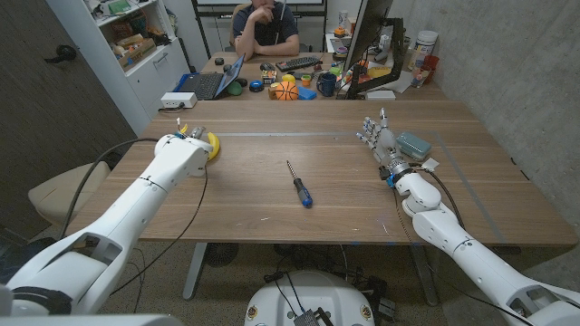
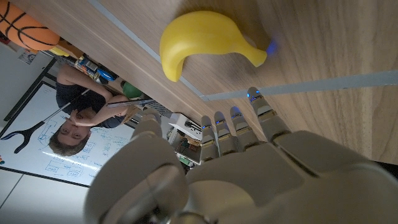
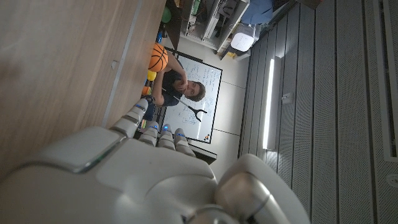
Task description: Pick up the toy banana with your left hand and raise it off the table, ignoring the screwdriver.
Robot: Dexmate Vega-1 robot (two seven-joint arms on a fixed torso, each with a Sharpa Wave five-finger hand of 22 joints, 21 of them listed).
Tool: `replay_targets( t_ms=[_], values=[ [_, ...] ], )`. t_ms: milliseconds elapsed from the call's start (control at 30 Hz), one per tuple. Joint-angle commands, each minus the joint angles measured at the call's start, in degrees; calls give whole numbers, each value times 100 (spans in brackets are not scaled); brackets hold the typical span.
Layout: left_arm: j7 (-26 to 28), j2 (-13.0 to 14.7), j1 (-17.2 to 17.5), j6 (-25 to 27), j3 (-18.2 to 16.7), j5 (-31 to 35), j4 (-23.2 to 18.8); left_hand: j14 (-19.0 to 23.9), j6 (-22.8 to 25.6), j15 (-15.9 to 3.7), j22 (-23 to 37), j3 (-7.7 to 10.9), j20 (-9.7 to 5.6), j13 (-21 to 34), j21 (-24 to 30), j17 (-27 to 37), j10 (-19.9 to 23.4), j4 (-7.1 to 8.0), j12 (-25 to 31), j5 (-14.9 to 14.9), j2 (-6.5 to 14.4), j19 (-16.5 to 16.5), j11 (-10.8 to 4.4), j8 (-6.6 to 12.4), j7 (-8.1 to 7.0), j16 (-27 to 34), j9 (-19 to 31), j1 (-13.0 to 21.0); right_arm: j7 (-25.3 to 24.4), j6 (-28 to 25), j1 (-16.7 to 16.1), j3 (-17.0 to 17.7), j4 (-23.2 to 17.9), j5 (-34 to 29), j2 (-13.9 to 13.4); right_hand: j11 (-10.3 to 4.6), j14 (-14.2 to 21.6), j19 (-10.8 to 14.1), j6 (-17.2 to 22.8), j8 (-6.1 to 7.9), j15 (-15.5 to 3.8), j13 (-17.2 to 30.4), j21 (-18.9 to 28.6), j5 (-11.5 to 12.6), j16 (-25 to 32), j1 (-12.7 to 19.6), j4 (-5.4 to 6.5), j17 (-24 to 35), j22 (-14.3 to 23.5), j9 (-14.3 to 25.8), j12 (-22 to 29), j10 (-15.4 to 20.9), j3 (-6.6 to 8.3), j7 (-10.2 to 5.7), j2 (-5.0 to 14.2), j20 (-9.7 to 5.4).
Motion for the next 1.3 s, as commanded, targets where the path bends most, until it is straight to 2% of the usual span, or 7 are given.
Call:
replay_targets(
  t_ms=[33, 333, 733, 967, 1033, 1300],
  values=[
    [-203, -55, -363, 436, 288, 20, 299, 17, 90, 54, 29, 53, 70, 32, 12, 22, -6, -76, -33, 21, 15, 12, 11, 59, -61, -2, 25, 190, 161, 192, -24, -15, 34, 40, 51, 23, -24, 23, 39, 24, 27, 20, 18, 36, 36, 19, 10, 24, 13, 23, 22, 8, -43, 18, 30, -2],
    [-386, -126, -635, 772, 476, 26, 597, 6, 23, 75, 31, 103, 60, 39, 13, 22, -23, -100, -43, 20, 17, 13, 19, 37, -84, -3, 43, 342, 303, 319, -7, -2, 121, 102, 86, 23, -21, 26, 39, 22, 24, 20, 19, 37, 37, 21, 9, 23, 13, 23, 20, 5, -51, 8, 36, 0],
    [-557, -119, -772, 1122, 600, 64, 697, -9, 47, 88, 33, 152, 56, 49, 14, 22, -13, -100, -43, 14, 13, 6, 0, 51, -106, -4, 68, 501, 403, 426, -58, 19, 101, 140, 70, 22, -24, 24, 53, 25, 26, 20, 17, 37, 35, 25, 7, 23, 13, 23, 22, 14, -66, 6, 42, 7],
    [-867, 8, -976, 1380, 904, 106, 751, -24, 105, 103, 35, 186, 72, 56, 7, 22, -24, -92, -49, 9, 21, -21, -6, 75, -189, -7, 87, 604, 464, 517, -99, 9, 85, 154, 93, 22, -24, 24, 57, 25, 27, 20, 17, 37, 35, 27, 6, 23, 13, 22, 19, 8, -75, 2, 45, 13],
    [-1035, 66, -1123, 1479, 1127, 140, 814, -33, 138, 110, 36, 197, 70, 59, 5, 22, -20, -88, -48, 6, 23, -30, -10, 88, -233, -9, 94, 640, 493, 522, -108, 0, 105, 189, 118, 17, -25, 24, 56, 25, 27, 20, 17, 37, 34, 28, 5, 23, 13, 22, 20, 10, -77, -1, 46, 13],
    [-1470, 175, -1439, 1615, 1533, 206, 957, -62, 202, 134, 37, 220, 77, 66, 2, 23, -14, -75, -47, -3, 24, -55, -35, 113, -329, -14, 114, 721, 507, 570, -161, -7, 94, 217, 160, 13, -20, 22, 58, 24, 26, 20, 16, 38, 36, 30, 4, 23, 13, 22, 19, 10, -85, -2, 50, 17]
  ],
)
